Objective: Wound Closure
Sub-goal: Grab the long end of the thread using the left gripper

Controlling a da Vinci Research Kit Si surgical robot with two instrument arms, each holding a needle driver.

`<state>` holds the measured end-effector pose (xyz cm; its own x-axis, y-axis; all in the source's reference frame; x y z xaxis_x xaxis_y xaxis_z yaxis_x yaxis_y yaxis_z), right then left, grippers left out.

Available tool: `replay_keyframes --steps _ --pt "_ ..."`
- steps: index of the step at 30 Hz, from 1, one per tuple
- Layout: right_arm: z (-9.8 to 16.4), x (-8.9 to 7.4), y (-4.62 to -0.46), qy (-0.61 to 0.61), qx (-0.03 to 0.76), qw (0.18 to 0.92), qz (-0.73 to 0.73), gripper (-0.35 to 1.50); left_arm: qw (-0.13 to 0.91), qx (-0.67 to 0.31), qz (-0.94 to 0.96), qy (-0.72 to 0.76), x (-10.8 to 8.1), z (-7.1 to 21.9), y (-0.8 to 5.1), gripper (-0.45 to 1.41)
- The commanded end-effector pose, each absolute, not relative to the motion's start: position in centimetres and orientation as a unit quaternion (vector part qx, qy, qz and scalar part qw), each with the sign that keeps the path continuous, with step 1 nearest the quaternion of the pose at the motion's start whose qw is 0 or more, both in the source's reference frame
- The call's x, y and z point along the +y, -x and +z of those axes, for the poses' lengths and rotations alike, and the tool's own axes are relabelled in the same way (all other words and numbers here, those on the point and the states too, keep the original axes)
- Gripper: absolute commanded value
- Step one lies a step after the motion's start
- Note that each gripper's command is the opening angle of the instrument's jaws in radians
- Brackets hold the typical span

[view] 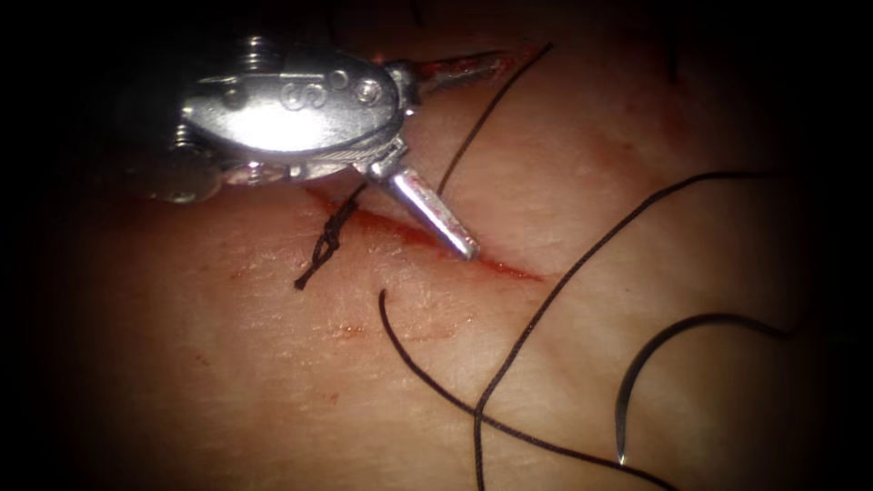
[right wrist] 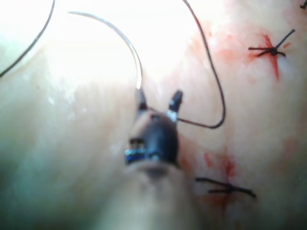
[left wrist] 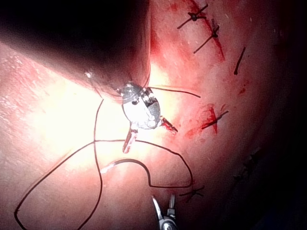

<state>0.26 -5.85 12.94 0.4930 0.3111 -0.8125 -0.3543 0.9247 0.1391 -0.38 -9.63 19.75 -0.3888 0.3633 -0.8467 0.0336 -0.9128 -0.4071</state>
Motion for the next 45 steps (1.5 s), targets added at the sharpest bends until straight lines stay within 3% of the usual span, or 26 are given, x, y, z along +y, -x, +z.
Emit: replay_keyframes --steps 1,10,15,22,33,37,45 --pt "12.9 -5.9 -0.45 0.014 0.472 0.861 0.19 1.25 0.097 -0.182 0.816 0.54 -9.8 19.8 0.37 1.13" --pt "12.5 -5.8 -1.32 -0.033 0.51 0.843 0.167 1.18 0.061 -0.155 0.838 0.52 -10.6 20.4 0.44 0.93" --pt "12.5 -5.8 -1.59 -0.041 0.52 0.838 0.158 1.18 0.045 -0.142 0.857 0.493 -10.8 20.7 0.58 0.71" --pt "12.5 -5.8 -1.63 -0.039 0.521 0.838 0.155 1.18 0.013 -0.139 0.904 0.404 -11.0 21.0 0.58 0.66" --pt "12.5 -5.9 -1.61 -0.038 0.52 0.839 0.156 1.18 -0.015 -0.169 0.901 0.4 -11.3 21.0 0.86 0.56" --pt "12.5 -5.9 -1.65 -0.036 0.52 0.839 0.155 1.18 -0.01 -0.167 0.901 0.399 -11.3 21.1 1.14 0.37" --pt "12.5 -5.9 -1.67 -0.035 0.521 0.839 0.155 1.18 -0.012 -0.173 0.896 0.408 -11.4 21.4 1.66 0.32"
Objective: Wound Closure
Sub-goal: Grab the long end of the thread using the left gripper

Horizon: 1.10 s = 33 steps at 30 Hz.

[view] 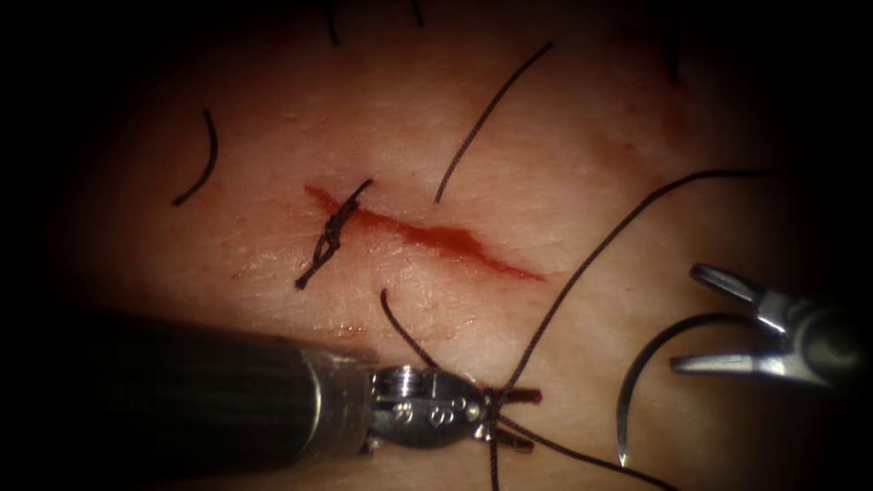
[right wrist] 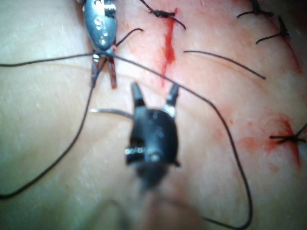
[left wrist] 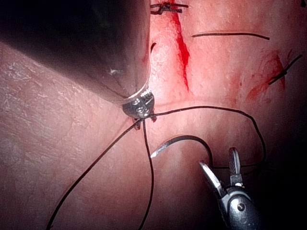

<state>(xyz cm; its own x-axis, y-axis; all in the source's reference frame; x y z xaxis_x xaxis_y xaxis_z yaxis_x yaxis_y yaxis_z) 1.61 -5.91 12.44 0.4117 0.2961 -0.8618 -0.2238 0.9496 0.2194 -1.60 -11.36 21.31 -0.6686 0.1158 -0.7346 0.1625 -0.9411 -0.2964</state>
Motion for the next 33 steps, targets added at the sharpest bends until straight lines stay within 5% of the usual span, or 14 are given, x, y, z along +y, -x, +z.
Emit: replay_keyframes --steps 1,33 --pt "12.51 -5.92 -1.67 -0.035 0.521 0.839 0.155 1.18 0.013 0.175 -0.895 -0.41 -11.45 21.35 1.72 0.32" --pt "12.62 -5.99 -1.76 -0.029 0.521 0.839 0.154 1.2 0.015 0.197 -0.885 -0.422 -11.74 21.06 2.13 0.22"
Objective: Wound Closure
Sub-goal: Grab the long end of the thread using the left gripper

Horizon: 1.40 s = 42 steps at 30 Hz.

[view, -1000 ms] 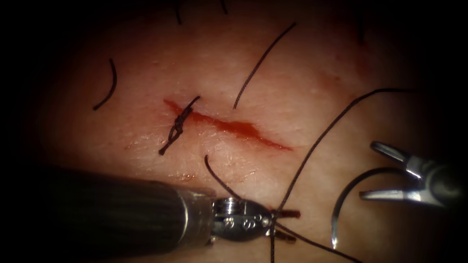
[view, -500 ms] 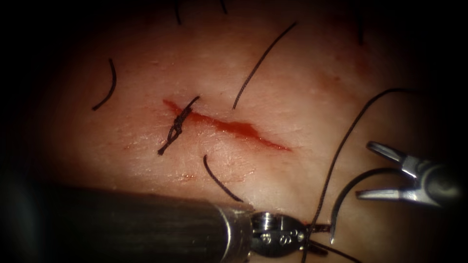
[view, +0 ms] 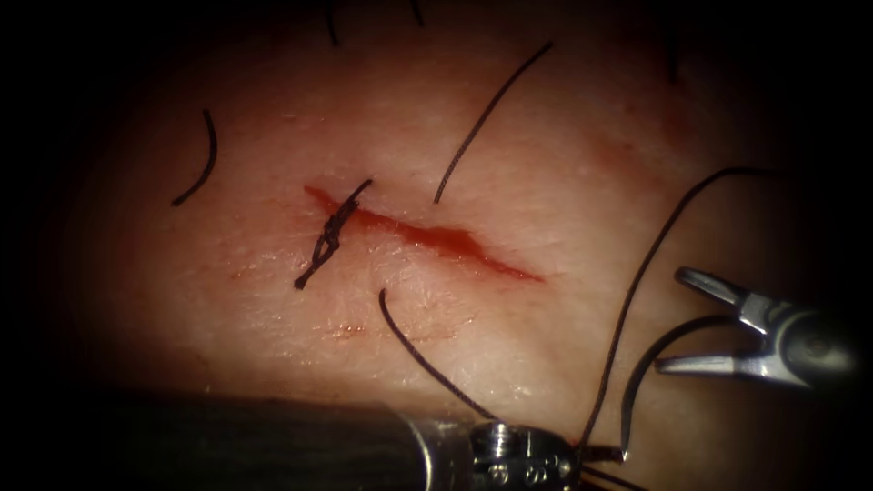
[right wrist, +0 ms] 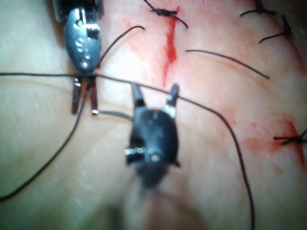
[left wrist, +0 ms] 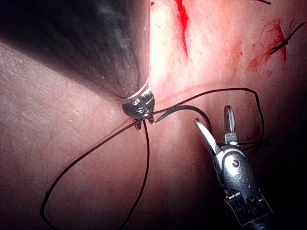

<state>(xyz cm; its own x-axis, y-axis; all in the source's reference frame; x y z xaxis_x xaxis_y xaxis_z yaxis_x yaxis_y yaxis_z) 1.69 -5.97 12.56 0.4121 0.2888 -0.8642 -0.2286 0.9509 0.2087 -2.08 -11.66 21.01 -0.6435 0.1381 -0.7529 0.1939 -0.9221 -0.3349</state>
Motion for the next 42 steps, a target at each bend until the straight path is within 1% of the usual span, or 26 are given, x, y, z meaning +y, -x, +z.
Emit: replay_keyframes --steps 1,4,6,7,9,11,16,19,20,24,31,35,42 --pt "12.6 -6.0 -1.76 -0.029 0.521 0.839 0.154 1.2 0.012 0.198 -0.885 -0.421 -11.7 21.1 2.13 0.22" --pt "12.6 -6.0 -1.76 -0.029 0.521 0.839 0.153 1.2 0.012 0.198 -0.885 -0.421 -11.7 21.1 2.15 0.22" --pt "12.6 -6.0 -1.76 -0.029 0.521 0.839 0.153 1.2 0.013 0.198 -0.885 -0.421 -11.7 21.1 2.15 0.19" --pt "12.6 -6.0 -1.76 -0.029 0.521 0.839 0.153 1.2 0.013 0.198 -0.885 -0.421 -11.7 21.1 2.14 0.12" --pt "12.6 -6.0 -1.76 -0.029 0.521 0.839 0.153 1.2 0.014 0.198 -0.885 -0.42 -11.7 21.1 2.14 -0.05" --pt "12.6 -6.0 -1.76 -0.029 0.521 0.839 0.153 1.2 0.015 0.199 -0.885 -0.42 -11.7 21.1 2.13 -0.45" --pt "12.6 -6.0 -1.76 -0.029 0.521 0.839 0.153 1.2 0.014 0.2 -0.886 -0.419 -11.7 21.0 2.01 -0.45" --pt "12.6 -6.0 -1.77 -0.029 0.521 0.839 0.154 1.2 0.011 0.193 -0.89 -0.414 -11.6 20.8 1.85 -0.45" --pt "12.6 -6.0 -1.79 -0.029 0.521 0.839 0.154 1.2 0.006 0.184 -0.894 -0.408 -11.6 20.7 1.68 -0.45" --pt "12.6 -6.0 -1.85 -0.032 0.523 0.838 0.154 1.2 -0.002 0.171 -0.904 -0.392 -11.4 20.5 1.34 -0.45" --pt "12.6 -5.9 -2.0 -0.037 0.525 0.836 0.155 1.2 -0.007 0.173 -0.916 -0.363 -11.3 20.3 0.75 -0.45" --pt "12.5 -5.8 -2.07 -0.043 0.525 0.835 0.159 1.18 -0.004 0.173 -0.929 -0.328 -11.3 20.4 0.49 -0.45" --pt "12.1 -5.6 -2.03 -0.051 0.53 0.829 0.17 1.16 0.0 0.179 -0.943 -0.28 -11.3 20.4 0.14 -0.45"
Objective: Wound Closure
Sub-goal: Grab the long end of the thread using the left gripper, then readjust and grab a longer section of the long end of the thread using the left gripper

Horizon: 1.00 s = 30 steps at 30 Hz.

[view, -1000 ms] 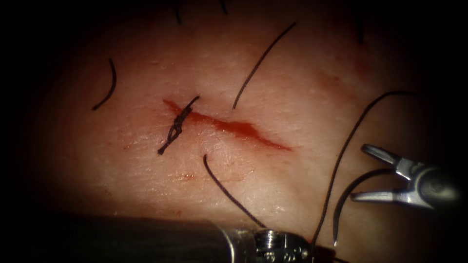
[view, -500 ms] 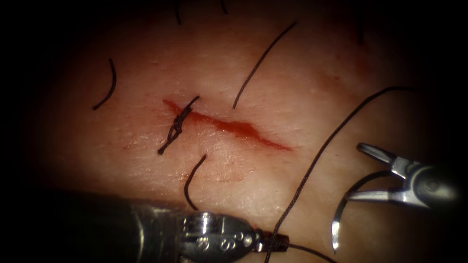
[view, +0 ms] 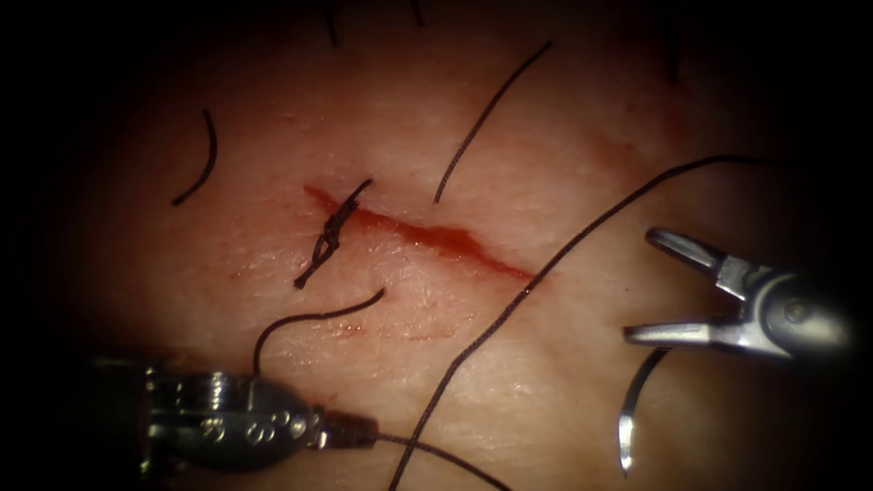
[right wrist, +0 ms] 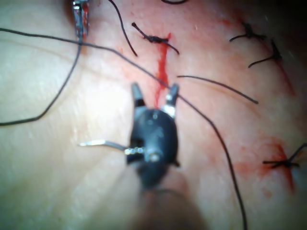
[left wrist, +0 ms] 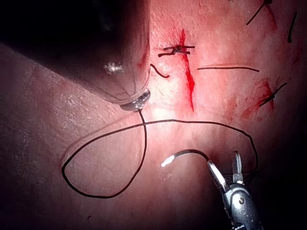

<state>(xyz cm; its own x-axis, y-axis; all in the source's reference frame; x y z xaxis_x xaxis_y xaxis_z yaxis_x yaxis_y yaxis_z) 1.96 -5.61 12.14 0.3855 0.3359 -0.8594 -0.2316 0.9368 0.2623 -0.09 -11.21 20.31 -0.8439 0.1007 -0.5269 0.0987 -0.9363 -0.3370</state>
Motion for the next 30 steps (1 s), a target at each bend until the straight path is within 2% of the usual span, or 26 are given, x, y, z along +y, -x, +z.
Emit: replay_keyframes --steps 1,8,15,20,30 --pt "12.1 -5.6 -2.03 -0.055 0.533 0.827 0.17 1.16 0.0 -0.177 0.945 0.275 -11.3 20.4 0.1 -0.45" --pt "11.7 -5.1 -2.24 -0.047 0.575 0.792 0.198 1.14 0.032 -0.145 0.955 0.258 -11.0 20.2 -0.1 -0.45" --pt "12.0 -4.7 -2.91 -0.032 0.566 0.794 0.221 1.11 0.02 -0.077 0.942 0.326 -10.7 19.8 -0.12 -0.45" --pt "12.4 -4.6 -3.53 -0.025 0.551 0.804 0.223 1.09 0.018 -0.038 0.937 0.347 -10.6 19.5 -0.11 -0.45" --pt "13.5 -4.8 -4.99 -0.043 0.504 0.845 0.173 1.09 0.015 -0.031 0.936 0.351 -10.7 19.4 -0.1 -0.45"
